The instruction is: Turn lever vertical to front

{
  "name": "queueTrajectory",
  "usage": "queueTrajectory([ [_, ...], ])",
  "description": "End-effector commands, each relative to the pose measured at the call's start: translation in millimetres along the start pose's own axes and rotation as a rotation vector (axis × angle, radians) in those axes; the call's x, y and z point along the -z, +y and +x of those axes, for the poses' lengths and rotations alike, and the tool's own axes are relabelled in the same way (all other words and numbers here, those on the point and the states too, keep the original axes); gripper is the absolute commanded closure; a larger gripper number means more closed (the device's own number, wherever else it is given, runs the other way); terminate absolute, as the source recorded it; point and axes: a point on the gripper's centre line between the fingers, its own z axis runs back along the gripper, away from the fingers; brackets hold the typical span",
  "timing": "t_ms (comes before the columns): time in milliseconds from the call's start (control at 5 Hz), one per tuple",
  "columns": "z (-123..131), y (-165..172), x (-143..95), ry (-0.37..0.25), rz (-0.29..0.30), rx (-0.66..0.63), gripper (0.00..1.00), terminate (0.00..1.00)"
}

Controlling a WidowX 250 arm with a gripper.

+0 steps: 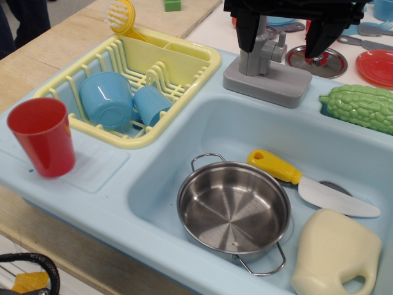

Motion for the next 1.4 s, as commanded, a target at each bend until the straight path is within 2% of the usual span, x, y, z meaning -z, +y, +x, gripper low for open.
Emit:
queueTrajectory([
  [0,0,0,0,0.000,0.000,0.000,0.00,0.00],
  [200,8,-7,3,-0.027,0.003,0.019,0.00,0.00],
  [600,31,-16,10,-0.034,-0.005,0.086,0.00,0.00],
  [800,46,-20,11,-0.018,0.001,0.124,0.00,0.00],
  [1000,48,-20,17,-0.010,-0.010,0.113,0.00,0.00],
  [1200,45,-20,23,0.000,-0.035,0.080,1.00,0.00],
])
